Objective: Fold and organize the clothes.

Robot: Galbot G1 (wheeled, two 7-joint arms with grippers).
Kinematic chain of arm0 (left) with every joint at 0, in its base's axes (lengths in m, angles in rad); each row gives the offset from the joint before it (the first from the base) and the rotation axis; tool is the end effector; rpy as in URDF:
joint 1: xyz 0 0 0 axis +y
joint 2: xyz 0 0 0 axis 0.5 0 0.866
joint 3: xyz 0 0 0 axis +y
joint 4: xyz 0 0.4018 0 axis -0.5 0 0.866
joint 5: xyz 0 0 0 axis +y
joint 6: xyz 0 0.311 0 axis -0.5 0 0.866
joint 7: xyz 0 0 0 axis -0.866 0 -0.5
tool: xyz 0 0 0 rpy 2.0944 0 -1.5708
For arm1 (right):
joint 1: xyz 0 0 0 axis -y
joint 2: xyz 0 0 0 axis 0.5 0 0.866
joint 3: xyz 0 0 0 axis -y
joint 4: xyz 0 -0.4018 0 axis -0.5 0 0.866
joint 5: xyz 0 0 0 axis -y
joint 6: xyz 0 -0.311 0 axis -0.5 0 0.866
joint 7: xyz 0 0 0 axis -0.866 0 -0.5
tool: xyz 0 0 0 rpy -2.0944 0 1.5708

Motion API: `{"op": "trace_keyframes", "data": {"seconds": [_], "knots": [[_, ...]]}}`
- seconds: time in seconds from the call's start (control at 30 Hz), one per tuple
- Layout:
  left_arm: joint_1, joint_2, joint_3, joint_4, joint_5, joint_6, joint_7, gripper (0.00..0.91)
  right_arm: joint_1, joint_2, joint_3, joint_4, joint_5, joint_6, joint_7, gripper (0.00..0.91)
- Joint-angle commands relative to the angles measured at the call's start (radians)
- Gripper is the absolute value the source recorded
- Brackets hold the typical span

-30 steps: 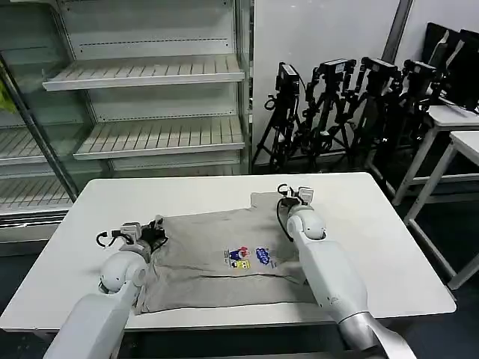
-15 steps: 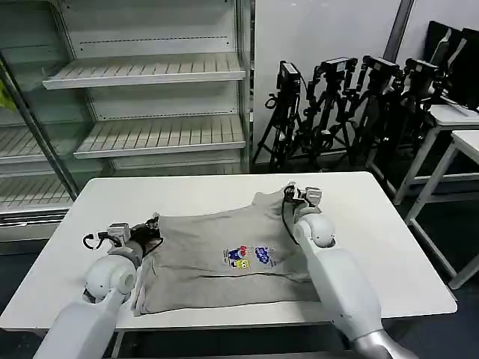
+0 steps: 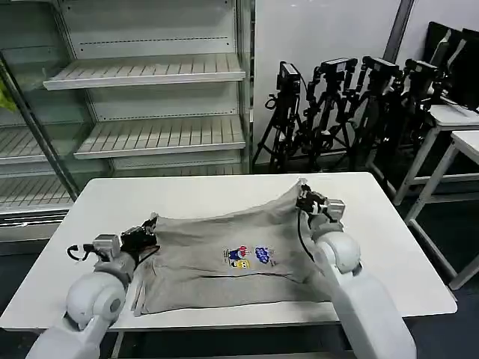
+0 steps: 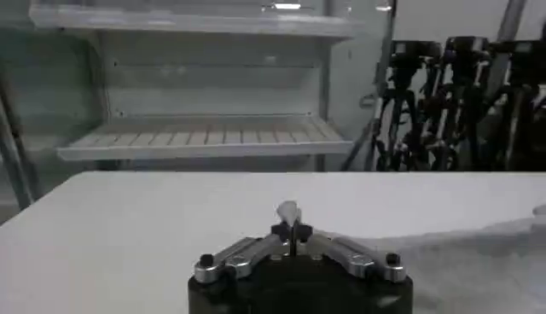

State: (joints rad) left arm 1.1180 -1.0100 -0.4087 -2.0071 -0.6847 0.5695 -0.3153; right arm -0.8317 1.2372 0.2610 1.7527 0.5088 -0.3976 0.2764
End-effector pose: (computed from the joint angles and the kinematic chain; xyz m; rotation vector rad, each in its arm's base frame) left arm 0.2619 0.1164 -0.2653 -0.0851 -2.7932 0.0030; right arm 0.3639 -0.0381 -0.2812 0.1246 -3.0039 -0.1141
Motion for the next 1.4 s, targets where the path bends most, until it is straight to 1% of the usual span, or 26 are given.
{"op": "trace_keyframes", "data": {"seconds": [0.03,0.13,0.3,0.4,0.6,0.63,0.67,0.7,0.73,0.83,1.0,1.17,1.23,1.27,1.4], "knots": [[0.223,0.015,-0.016,-0.164,0.106,-0.002,0.005,0.020,-0.322,-0.067,0.077,0.288,-0.080,0.021,-0.028,0.000],[0.280,0.017,-0.007,-0.173,0.163,-0.010,0.019,0.020,-0.382,-0.062,0.096,0.305,-0.119,0.037,-0.037,0.000],[0.333,0.013,-0.017,-0.173,0.203,-0.025,0.030,0.020,-0.468,-0.054,0.141,0.309,-0.142,0.060,-0.048,0.000],[0.343,0.009,-0.021,-0.158,0.213,-0.027,0.029,0.020,-0.501,-0.055,0.156,0.287,-0.160,0.077,-0.051,0.000],[0.334,-0.008,-0.021,-0.125,0.226,-0.021,0.024,0.020,-0.530,-0.045,0.153,0.253,-0.183,0.071,-0.050,0.000],[0.332,-0.010,-0.020,-0.125,0.227,-0.019,0.024,0.081,-0.531,-0.045,0.152,0.253,-0.183,0.070,-0.050,0.000],[0.331,-0.014,-0.020,-0.126,0.229,-0.017,0.026,0.544,-0.535,-0.041,0.150,0.254,-0.190,0.056,-0.048,0.000],[0.330,-0.015,-0.020,-0.127,0.231,-0.017,0.027,0.907,-0.540,-0.038,0.146,0.257,-0.193,0.048,-0.045,0.202],[0.328,-0.018,-0.020,-0.127,0.234,-0.017,0.027,0.907,-0.543,-0.038,0.145,0.258,-0.195,0.049,-0.045,0.907],[0.331,-0.031,-0.027,-0.139,0.241,-0.019,0.026,0.907,-0.557,-0.032,0.140,0.275,-0.214,0.055,-0.044,0.907],[0.371,-0.065,-0.067,-0.205,0.233,-0.028,0.008,0.907,-0.603,-0.029,0.156,0.357,-0.213,0.083,-0.040,0.907],[0.434,-0.151,-0.108,-0.260,0.201,-0.069,-0.045,0.907,-0.652,-0.024,0.181,0.426,-0.214,0.100,-0.034,0.907],[0.446,-0.178,-0.109,-0.264,0.164,-0.072,-0.061,0.907,-0.674,-0.019,0.192,0.457,-0.214,0.103,-0.032,0.907],[0.446,-0.202,-0.106,-0.262,0.148,-0.071,-0.069,0.907,-0.682,-0.016,0.195,0.467,-0.214,0.103,-0.032,0.907],[0.426,-0.253,-0.086,-0.236,0.141,-0.072,-0.088,0.907,-0.704,-0.005,0.199,0.488,-0.219,0.105,-0.029,0.907]]}}
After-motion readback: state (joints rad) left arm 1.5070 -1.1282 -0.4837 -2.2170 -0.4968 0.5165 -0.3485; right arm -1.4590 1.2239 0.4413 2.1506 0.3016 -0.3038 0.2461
